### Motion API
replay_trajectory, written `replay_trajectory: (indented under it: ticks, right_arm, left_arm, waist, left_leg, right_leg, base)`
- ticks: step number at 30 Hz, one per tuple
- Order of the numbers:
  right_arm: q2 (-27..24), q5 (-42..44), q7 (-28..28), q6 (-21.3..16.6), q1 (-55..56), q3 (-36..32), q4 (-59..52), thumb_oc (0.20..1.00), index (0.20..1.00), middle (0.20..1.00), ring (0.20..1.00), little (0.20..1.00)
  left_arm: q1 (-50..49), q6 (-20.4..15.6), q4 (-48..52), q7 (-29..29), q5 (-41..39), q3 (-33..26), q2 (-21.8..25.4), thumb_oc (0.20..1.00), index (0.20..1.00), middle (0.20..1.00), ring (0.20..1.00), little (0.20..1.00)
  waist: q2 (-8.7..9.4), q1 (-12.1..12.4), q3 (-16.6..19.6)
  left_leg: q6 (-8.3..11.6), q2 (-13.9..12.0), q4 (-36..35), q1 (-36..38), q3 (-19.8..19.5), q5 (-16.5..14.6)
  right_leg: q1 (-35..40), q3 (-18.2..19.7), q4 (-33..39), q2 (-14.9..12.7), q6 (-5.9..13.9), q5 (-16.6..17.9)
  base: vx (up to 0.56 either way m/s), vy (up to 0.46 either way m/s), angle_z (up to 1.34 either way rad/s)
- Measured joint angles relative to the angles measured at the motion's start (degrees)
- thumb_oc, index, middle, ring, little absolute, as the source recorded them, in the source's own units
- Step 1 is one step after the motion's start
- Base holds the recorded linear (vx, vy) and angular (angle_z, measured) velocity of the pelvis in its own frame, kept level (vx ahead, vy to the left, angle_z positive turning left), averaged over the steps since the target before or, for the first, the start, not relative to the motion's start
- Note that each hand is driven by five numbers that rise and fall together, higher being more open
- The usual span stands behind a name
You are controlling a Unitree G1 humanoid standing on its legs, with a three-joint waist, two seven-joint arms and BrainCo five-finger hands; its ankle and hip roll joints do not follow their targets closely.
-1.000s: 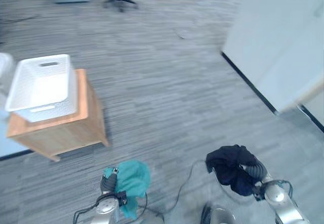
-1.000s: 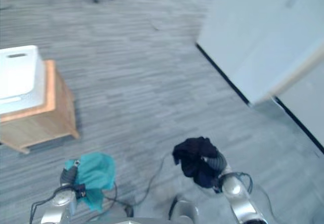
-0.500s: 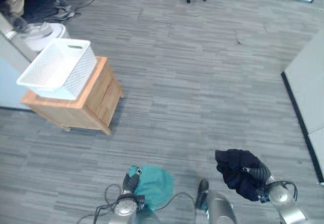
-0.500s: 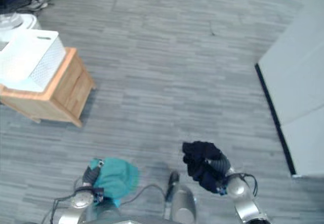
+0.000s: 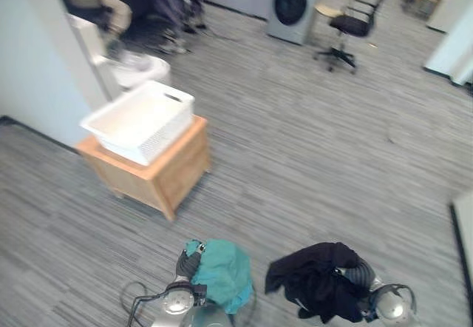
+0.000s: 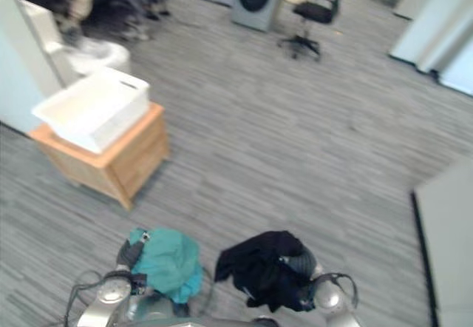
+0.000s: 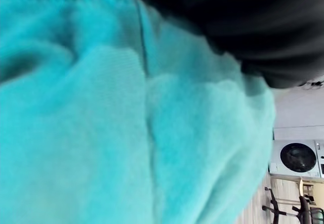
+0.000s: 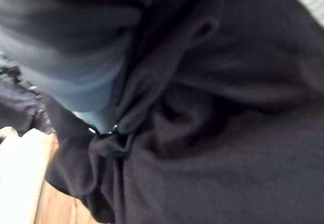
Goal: Tidy up the quilt and then pick up the clothes from the bed and put them into the laundry hamper.
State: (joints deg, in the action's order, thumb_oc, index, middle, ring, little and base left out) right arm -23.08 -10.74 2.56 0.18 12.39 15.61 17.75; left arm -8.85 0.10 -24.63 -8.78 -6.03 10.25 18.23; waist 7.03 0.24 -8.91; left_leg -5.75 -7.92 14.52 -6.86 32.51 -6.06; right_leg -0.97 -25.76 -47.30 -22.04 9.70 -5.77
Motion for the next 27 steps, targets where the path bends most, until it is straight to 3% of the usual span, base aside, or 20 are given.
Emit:
replay_trajectory:
  ticks: [1, 3, 5, 6, 7, 8, 9, 11, 13, 14, 15, 16, 17, 18, 19, 22, 23, 25, 26, 27]
  right_arm:
    - [0.11, -0.04, -0.19, -0.26, -2.08, 1.80, -0.18, 0.200, 0.200, 0.200, 0.200, 0.200]
    - [-0.28, -0.02, -0.23, -0.28, -4.49, 1.69, -0.38, 0.200, 0.200, 0.200, 0.200, 0.200]
    - [-0.74, 0.11, 0.10, -0.74, -4.93, 0.94, -1.02, 0.200, 0.200, 0.200, 0.200, 0.200]
    - [-1.17, 0.18, 0.04, -0.60, -4.86, 0.96, -0.78, 0.200, 0.200, 0.200, 0.200, 0.200]
    - [-1.25, 0.60, 0.04, -0.46, -4.53, 0.50, -0.02, 0.200, 0.200, 0.200, 0.200, 0.200]
    - [-1.27, 0.74, 0.02, -0.46, -4.53, 0.34, 0.40, 0.200, 0.200, 0.200, 0.200, 0.200]
    - [-1.03, 0.80, -0.23, -0.44, -4.78, 0.55, 1.22, 0.200, 0.200, 0.200, 0.200, 0.200]
    - [-0.47, 0.86, -0.30, -0.45, -5.01, 0.62, 1.22, 0.200, 0.200, 0.200, 0.200, 0.200]
    - [-0.22, 2.10, -0.35, -0.91, -4.36, 0.18, 1.66, 0.200, 0.200, 0.200, 0.200, 0.200]
    - [-0.99, 2.21, -0.33, -0.87, -4.42, -0.22, 1.66, 0.200, 0.200, 0.200, 0.200, 0.200]
    - [-2.16, 2.21, -0.09, -0.41, -7.01, -3.00, 2.74, 0.200, 0.200, 0.200, 0.200, 0.200]
    - [-3.30, 2.21, 0.18, -0.30, -8.29, -4.45, 2.86, 0.200, 0.200, 0.200, 0.200, 0.200]
    - [-4.10, 2.20, 0.22, -0.03, -9.84, -4.03, 3.08, 0.200, 0.200, 0.200, 0.200, 0.200]
    - [-4.08, 2.18, 0.71, 0.19, -9.71, -4.91, 2.00, 0.200, 0.200, 0.200, 0.200, 0.200]
    - [-4.74, 2.18, 0.91, 0.21, -9.69, -5.37, 0.91, 0.200, 0.200, 0.200, 0.200, 0.200]
    - [-6.77, 2.21, 1.58, 0.08, -14.44, -6.90, 0.37, 0.200, 0.200, 0.200, 0.200, 0.200]
    - [-6.86, 2.16, 1.95, 0.04, -16.18, -6.49, 0.32, 0.200, 0.200, 0.200, 0.200, 0.200]
    - [-7.68, 2.12, 2.31, -0.41, -16.58, -6.24, 0.20, 0.200, 0.200, 0.200, 0.200, 0.200]
    - [-7.66, 2.07, 2.54, -0.41, -16.43, -6.24, 0.28, 0.200, 0.200, 0.200, 0.200, 0.200]
    - [-7.60, 2.04, 2.44, -0.44, -15.45, -6.14, 0.01, 0.200, 0.200, 0.200, 0.200, 0.200]
  left_arm:
    - [1.23, 0.14, 0.07, -0.71, 0.10, -1.38, 2.46, 0.200, 0.200, 0.200, 0.200, 0.200]
    - [4.08, 0.03, -0.85, -1.50, 0.19, -1.68, 2.65, 0.200, 0.200, 0.200, 0.200, 0.200]
    - [4.67, -0.34, 0.58, -1.64, 0.92, -3.14, 2.43, 0.200, 0.200, 0.200, 0.200, 0.200]
    - [5.35, -0.93, 0.88, -1.95, 1.90, -2.55, 1.43, 0.200, 0.200, 0.200, 0.200, 0.200]
    - [7.53, -1.33, -0.92, -2.58, 2.46, -1.92, 1.08, 0.200, 0.200, 0.200, 0.200, 0.200]
    - [7.75, -1.46, -1.96, -2.64, 2.47, -1.71, 1.01, 0.200, 0.200, 0.200, 0.200, 0.200]
    - [6.73, -1.60, -2.32, -2.62, 2.49, -1.97, 1.23, 0.200, 0.200, 0.200, 0.200, 0.200]
    - [2.36, -1.63, -2.71, -2.73, 2.46, -2.33, 2.29, 0.200, 0.200, 0.200, 0.200, 0.200]
    - [-0.34, -1.55, -5.18, -3.06, 2.39, -2.88, 3.43, 0.200, 0.200, 0.200, 0.200, 0.200]
    - [-0.24, -1.12, -6.00, -3.25, 2.33, -2.83, 2.67, 0.200, 0.200, 0.200, 0.200, 0.200]
    - [-0.21, -1.04, -6.48, -2.88, 2.24, -1.97, -0.86, 0.200, 0.200, 0.200, 0.200, 0.200]
    - [0.16, -0.93, -6.83, -2.52, 2.19, -1.09, -3.04, 0.200, 0.200, 0.200, 0.200, 0.200]
    - [-0.39, -0.86, -6.56, -2.29, 2.09, -1.11, -3.83, 0.200, 0.200, 0.200, 0.200, 0.200]
    - [-0.62, -0.64, -6.16, -1.01, 2.02, -0.92, -3.52, 0.200, 0.200, 0.200, 0.200, 0.200]
    - [-0.20, -0.64, -5.02, -0.57, 2.08, -0.64, -3.41, 0.200, 0.200, 0.200, 0.200, 0.200]
    - [0.14, -0.63, -0.53, 0.34, 2.19, 0.80, -2.00, 0.200, 0.200, 0.200, 0.200, 0.200]
    - [0.16, -0.63, 0.47, 0.84, 2.19, 0.71, -1.41, 0.200, 0.200, 0.200, 0.200, 0.200]
    - [-0.93, -0.78, 2.30, 1.67, 2.20, 0.59, -1.08, 0.200, 0.200, 0.200, 0.200, 0.200]
    - [-1.40, -0.88, 2.29, 2.10, 2.19, 0.40, -0.66, 0.200, 0.200, 0.200, 0.200, 0.200]
    - [-1.31, -0.91, 2.33, 2.39, 2.20, 0.40, 0.20, 0.200, 0.200, 0.200, 0.200, 0.200]
  waist:
    - [1.11, -0.34, -0.18]
    - [-1.39, -1.59, -1.90]
    - [-3.40, -3.18, -2.99]
    - [-3.82, -3.49, -3.21]
    - [-4.73, -5.23, -3.50]
    - [-4.86, -5.70, -4.02]
    - [-4.04, -5.23, -3.56]
    - [-2.96, -3.93, -3.46]
    - [-0.75, -4.08, -2.43]
    - [-1.63, -4.03, -2.59]
    - [-4.86, -4.12, -3.56]
    - [-6.08, -4.54, -3.52]
    - [-5.49, -4.21, -3.93]
    - [-3.74, -5.49, -4.21]
    - [-3.17, -5.50, -4.24]
    - [-4.06, -2.55, -4.71]
    - [-4.83, -1.38, -4.58]
    - [-5.98, -1.85, -4.91]
    - [-6.49, -1.81, -4.82]
    - [-4.31, -2.66, -5.16]
  left_leg:
    - [0.40, 2.88, -3.36, 0.77, -3.10, 1.30]
    - [0.35, 2.60, -7.75, 1.97, -6.84, 4.15]
    - [2.25, 5.70, -13.06, 4.72, -14.05, 5.32]
    - [2.63, 6.60, -14.52, 6.00, -17.77, 5.03]
    - [1.86, 6.76, -15.03, 7.45, -21.72, 3.87]
    - [1.78, 6.81, -15.29, 8.88, -23.35, 3.94]
    - [3.44, 7.24, -15.78, 10.95, -24.11, 3.00]
    - [5.01, 6.91, -15.78, 15.31, -26.26, 0.79]
    - [8.70, 5.76, -13.67, 17.72, -30.91, -2.20]
    - [10.00, 4.19, -12.42, 17.37, -31.72, -3.41]
    - [12.35, -1.32, -5.66, 13.45, -25.87, -2.26]
    - [13.46, -4.14, 0.33, 9.38, -20.40, -0.01]
    - [14.32, -6.18, 1.95, 8.79, -14.66, 1.38]
    - [16.09, -9.39, 2.99, 8.46, 0.54, 0.12]
    - [15.81, -8.73, -0.16, 8.01, 4.47, 0.36]
    - [15.14, -6.58, -9.20, 3.14, 0.01, 3.67]
    - [14.50, -4.95, -12.71, 2.79, -5.00, 5.70]
    - [13.29, -5.71, -15.86, 3.64, -5.81, 9.06]
    - [12.14, -5.67, -17.37, 6.50, -5.62, 13.50]
    - [11.88, -4.13, -18.89, 8.19, -4.92, 13.18]
  right_leg:
    - [-7.60, 4.84, -0.45, 0.43, -1.14, -2.58]
    - [-11.05, 5.97, 14.84, 6.11, -3.78, -4.37]
    - [-12.13, 7.78, 32.41, 8.19, -2.59, -2.90]
    - [-11.43, 11.31, 42.88, 9.43, -1.39, -1.46]
    - [-10.85, 18.60, 52.46, 10.60, -0.53, 2.82]
    - [-11.52, 20.61, 52.47, 9.25, 0.37, 5.54]
    - [-12.56, 21.73, 52.45, 7.65, 0.72, 9.14]
    - [-11.55, 18.59, 51.98, 5.94, -0.15, 11.23]
    - [-9.62, 19.09, 46.50, 5.76, -0.78, 13.54]
    - [-9.78, 19.08, 44.75, 7.08, -1.06, 17.37]
    - [-8.37, 13.36, 43.96, 9.41, -3.58, 15.14]
    - [-5.96, 9.72, 45.64, 10.68, -5.43, 14.96]
    - [-3.97, 8.50, 47.06, 11.40, -7.20, 13.23]
    - [1.40, 4.50, 52.49, 11.29, -7.84, 14.17]
    - [1.58, 3.62, 52.51, 11.00, -7.68, 13.82]
    - [0.26, 6.23, 52.48, 14.25, -7.70, 13.60]
    - [0.49, 7.72, 52.13, 14.86, -7.55, 13.44]
    - [2.53, 6.94, 52.15, 16.77, -6.83, 13.06]
    - [4.38, 7.17, 52.17, 16.95, -6.38, 12.33]
    - [4.93, 6.76, 51.55, 16.29, -5.35, 12.00]
  base:
    - [0.74, -0.279, 1.00]
    - [0.63, -0.288, 1.13]
    - [0.71, -0.319, 1.80]
    - [0.65, -0.325, 2.70]
    - [0.63, -0.338, 2.68]
    - [0.58, -0.321, 2.71]
    - [0.51, -0.289, 1.61]
    - [0.42, -0.373, 1.17]
    - [0.27, -0.317, 1.18]
    - [0.22, -0.286, 1.26]
    - [0.23, -0.188, 1.28]
    - [0.27, -0.229, 1.11]
    - [0.30, -0.169, 1.41]
    - [0.19, -0.112, 1.04]
    - [0.27, -0.095, 0.96]
    - [0.15, -0.028, -0.29]
    - [0.13, 0.033, -0.61]
    - [0.08, 0.034, -0.53]
    - [0.06, 0.005, -0.25]
    - [0.07, -0.012, -0.21]
